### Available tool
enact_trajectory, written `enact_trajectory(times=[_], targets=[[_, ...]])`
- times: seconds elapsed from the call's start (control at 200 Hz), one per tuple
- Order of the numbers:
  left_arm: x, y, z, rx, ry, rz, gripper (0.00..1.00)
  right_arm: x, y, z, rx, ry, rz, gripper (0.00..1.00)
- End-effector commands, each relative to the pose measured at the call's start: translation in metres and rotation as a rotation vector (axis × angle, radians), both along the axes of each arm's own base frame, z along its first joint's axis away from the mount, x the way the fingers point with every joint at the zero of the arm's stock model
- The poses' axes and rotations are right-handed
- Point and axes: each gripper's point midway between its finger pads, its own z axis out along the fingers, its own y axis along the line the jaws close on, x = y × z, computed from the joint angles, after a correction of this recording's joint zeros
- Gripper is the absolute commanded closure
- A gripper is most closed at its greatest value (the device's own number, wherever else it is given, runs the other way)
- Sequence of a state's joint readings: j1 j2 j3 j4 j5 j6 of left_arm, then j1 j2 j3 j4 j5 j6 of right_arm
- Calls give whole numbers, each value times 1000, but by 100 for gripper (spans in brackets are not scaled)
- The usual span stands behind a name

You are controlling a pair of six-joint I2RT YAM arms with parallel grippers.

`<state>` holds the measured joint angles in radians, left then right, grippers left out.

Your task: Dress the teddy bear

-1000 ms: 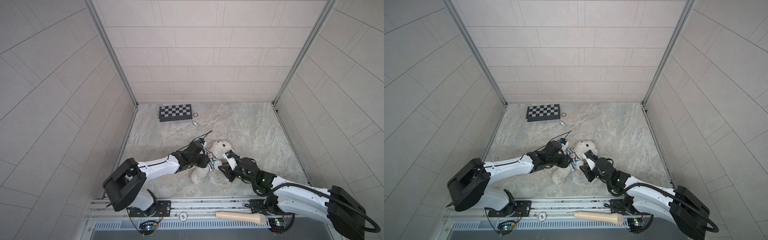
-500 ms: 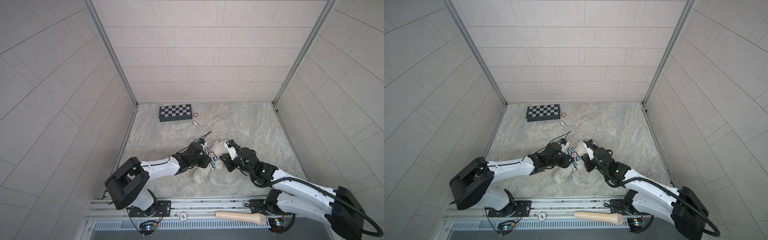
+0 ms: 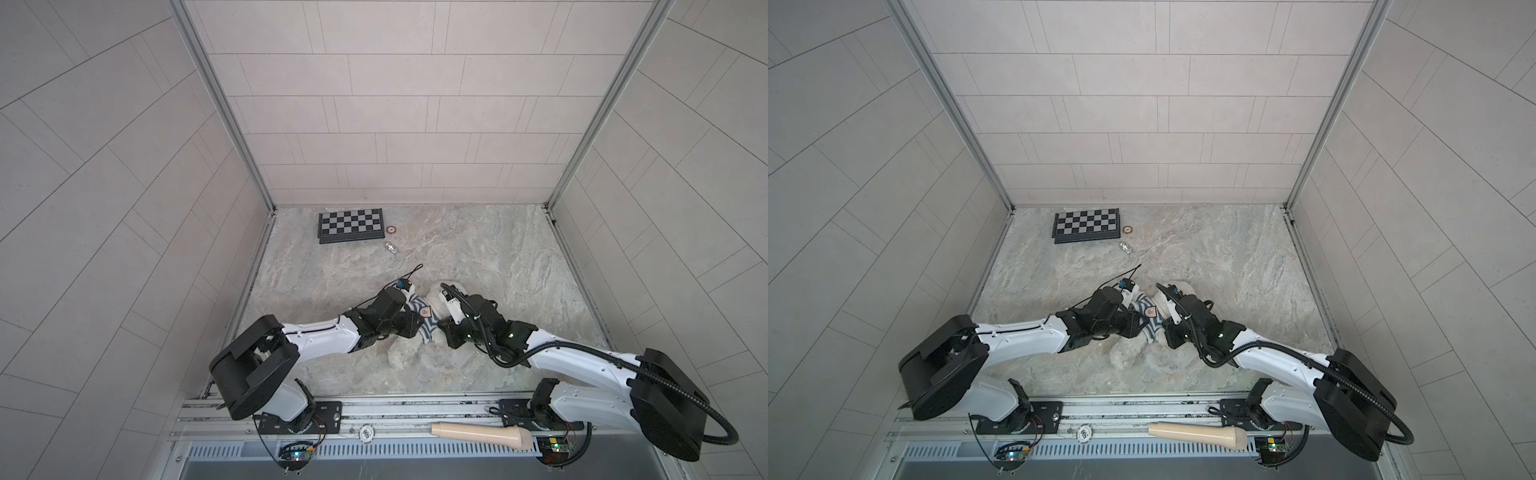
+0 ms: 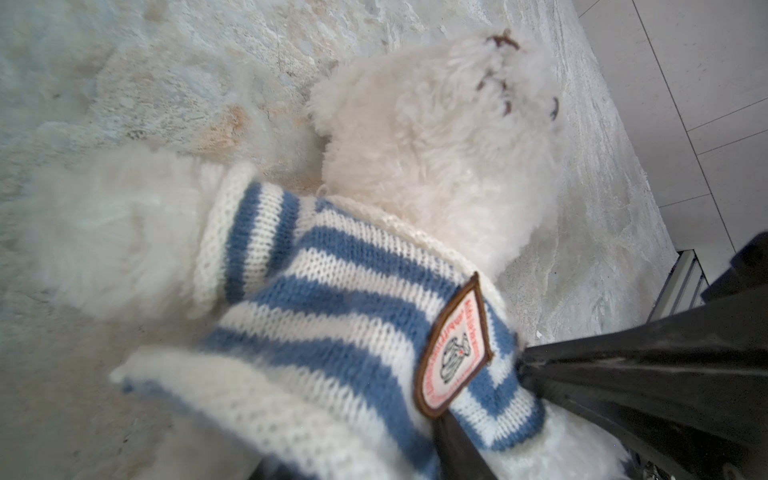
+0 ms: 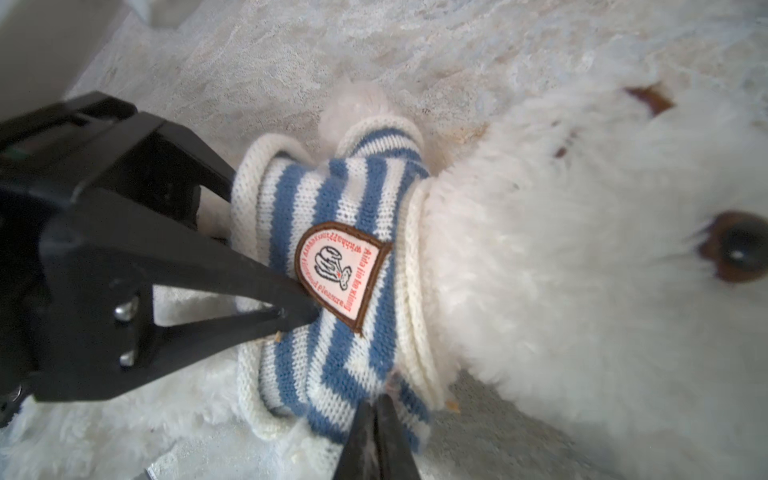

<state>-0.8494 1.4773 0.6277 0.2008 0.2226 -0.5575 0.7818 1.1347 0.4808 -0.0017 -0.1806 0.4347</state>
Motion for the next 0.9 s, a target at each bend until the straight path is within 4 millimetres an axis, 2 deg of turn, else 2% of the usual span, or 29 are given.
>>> enact_trajectory(times=[0.0, 0.125, 0.33, 0.491, 0.766, 0.896], targets=[[-11, 8, -21, 41, 60, 1, 56, -16, -4, -7, 1, 47, 10, 93], [-11, 7, -22, 37, 63, 1, 56, -26, -3, -9, 7, 54, 25, 92], [-10, 7, -23, 38, 63, 7, 56, -35, 2, -6, 23, 61, 41, 86], [-11, 7, -24, 34, 64, 5, 56, -38, -3, -8, 4, 63, 23, 77], [-12, 7, -24, 28, 64, 8, 56, -26, -8, 20, 10, -59, 1, 71], [-12, 4, -24, 21, 66, 3, 56, -21, -5, 28, 10, -90, 5, 70]])
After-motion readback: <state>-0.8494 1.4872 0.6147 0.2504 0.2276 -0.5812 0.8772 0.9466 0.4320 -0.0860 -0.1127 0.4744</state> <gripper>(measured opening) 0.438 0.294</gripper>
